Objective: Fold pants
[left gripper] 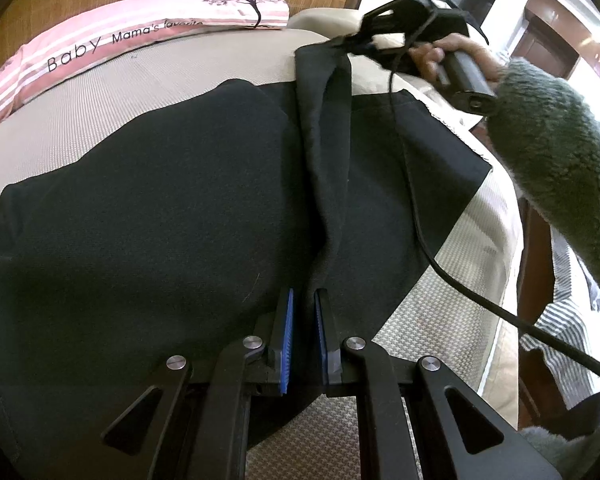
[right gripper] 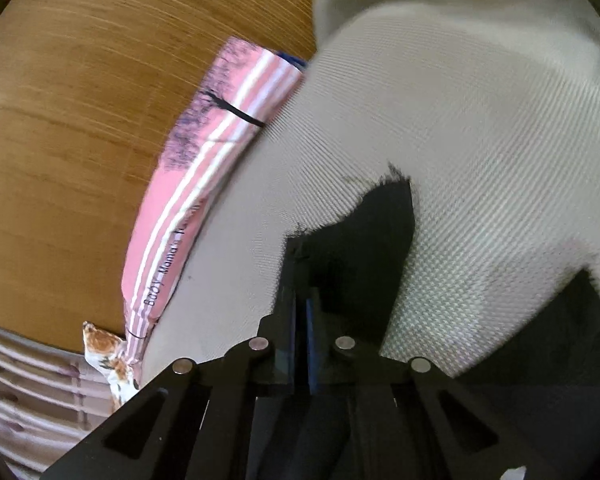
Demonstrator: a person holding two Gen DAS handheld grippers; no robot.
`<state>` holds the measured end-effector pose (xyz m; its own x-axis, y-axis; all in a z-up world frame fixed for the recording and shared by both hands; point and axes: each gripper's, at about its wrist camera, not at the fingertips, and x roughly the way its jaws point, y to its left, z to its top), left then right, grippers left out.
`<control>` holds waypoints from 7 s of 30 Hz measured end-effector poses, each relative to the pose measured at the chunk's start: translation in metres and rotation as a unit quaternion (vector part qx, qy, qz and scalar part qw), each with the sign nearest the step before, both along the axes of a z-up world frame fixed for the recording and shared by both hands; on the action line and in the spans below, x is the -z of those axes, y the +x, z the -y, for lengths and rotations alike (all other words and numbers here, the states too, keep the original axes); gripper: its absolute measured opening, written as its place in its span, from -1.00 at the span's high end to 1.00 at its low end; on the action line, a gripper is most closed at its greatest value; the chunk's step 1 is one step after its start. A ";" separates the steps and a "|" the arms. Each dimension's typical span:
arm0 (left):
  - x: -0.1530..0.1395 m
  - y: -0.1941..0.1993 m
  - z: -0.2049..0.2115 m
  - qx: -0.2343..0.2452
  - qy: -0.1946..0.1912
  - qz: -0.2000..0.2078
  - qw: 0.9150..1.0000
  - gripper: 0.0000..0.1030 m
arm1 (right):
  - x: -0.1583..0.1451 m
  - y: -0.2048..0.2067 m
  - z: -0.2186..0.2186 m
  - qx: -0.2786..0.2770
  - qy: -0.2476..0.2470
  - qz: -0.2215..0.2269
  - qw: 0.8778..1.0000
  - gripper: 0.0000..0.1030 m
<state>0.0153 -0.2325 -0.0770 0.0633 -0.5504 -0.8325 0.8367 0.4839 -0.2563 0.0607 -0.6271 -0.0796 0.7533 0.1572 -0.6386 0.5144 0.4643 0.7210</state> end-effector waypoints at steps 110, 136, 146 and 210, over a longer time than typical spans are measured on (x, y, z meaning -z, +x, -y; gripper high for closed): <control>-0.045 0.081 -0.194 -0.220 -0.024 0.060 0.973 0.13 | -0.047 0.119 -0.338 -0.377 -0.194 -0.027 0.905 0.35; -0.006 0.130 -0.075 -0.170 0.035 0.049 0.984 0.10 | -0.044 -0.024 -0.163 -0.137 -0.155 -0.083 0.975 0.30; -0.024 0.067 -0.079 -0.154 0.013 0.038 0.987 0.03 | -0.063 -0.167 -0.103 -0.028 -0.103 -0.096 0.990 0.17; -0.031 0.067 -0.219 -0.296 -0.060 -0.058 0.952 -0.04 | -0.004 0.006 -0.402 -0.380 -0.112 -0.050 0.917 0.76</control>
